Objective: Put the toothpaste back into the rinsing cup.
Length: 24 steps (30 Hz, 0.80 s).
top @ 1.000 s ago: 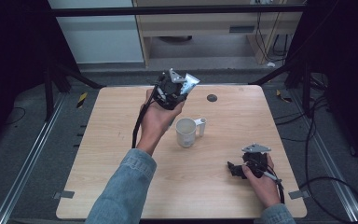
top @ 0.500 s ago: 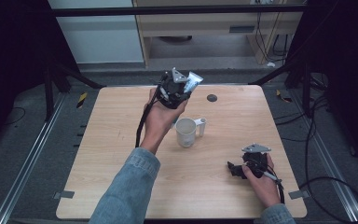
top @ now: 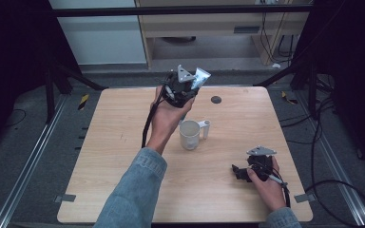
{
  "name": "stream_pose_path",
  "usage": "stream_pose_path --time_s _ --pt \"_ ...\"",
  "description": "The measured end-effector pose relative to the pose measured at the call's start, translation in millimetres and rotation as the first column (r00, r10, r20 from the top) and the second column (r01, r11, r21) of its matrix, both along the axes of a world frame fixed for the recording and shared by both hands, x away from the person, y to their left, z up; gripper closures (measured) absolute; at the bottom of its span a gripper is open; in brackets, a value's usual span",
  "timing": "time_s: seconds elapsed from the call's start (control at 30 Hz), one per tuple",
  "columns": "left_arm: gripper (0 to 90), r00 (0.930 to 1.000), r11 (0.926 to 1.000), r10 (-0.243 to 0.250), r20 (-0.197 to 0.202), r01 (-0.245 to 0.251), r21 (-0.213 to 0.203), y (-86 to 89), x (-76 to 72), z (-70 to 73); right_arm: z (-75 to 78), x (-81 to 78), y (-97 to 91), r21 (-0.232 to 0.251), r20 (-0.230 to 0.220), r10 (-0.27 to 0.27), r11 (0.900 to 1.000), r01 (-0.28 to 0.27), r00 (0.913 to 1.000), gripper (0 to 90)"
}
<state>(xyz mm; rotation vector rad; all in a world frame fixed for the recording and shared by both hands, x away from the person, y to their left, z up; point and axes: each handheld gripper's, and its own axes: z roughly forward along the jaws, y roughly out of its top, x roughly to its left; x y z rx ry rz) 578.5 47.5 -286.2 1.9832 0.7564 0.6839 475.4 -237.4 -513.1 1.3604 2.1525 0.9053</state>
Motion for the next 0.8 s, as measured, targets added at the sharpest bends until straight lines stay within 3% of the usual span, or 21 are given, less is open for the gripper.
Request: stream_pose_path --time_s 0.13,0.27,0.4,0.67,0.8 --pt "78.1 0.9988 1.0 0.004 0.049 -0.004 0.003 -3.3 -1.7 1.7 -0.1 -0.1 0.2 0.002 0.0 -0.001 1.0 0.001 1.0 0.4" --pt "78.0 0.9977 0.9996 -0.014 0.066 0.015 -0.025 -3.4 -1.5 1.4 0.0 -0.1 0.2 0.002 -0.001 -0.001 1.0 0.001 1.0 0.4" --pt "78.0 0.9966 0.9994 -0.02 0.08 0.023 -0.027 -5.9 -1.2 -0.8 -0.1 -0.1 0.2 0.003 0.0 0.0 1.0 0.0 1.0 0.5" --pt "78.0 0.9926 0.994 -0.041 0.114 0.052 -0.096 -8.1 -6.3 -3.7 -0.2 -0.1 0.2 0.002 0.001 0.0 1.0 0.0 1.0 0.4" --pt "78.0 0.9901 0.9919 -0.046 0.133 0.061 -0.112 -10.0 -10.2 -7.4 -0.2 0.1 0.1 0.001 0.003 0.001 1.0 -0.001 1.0 0.5"
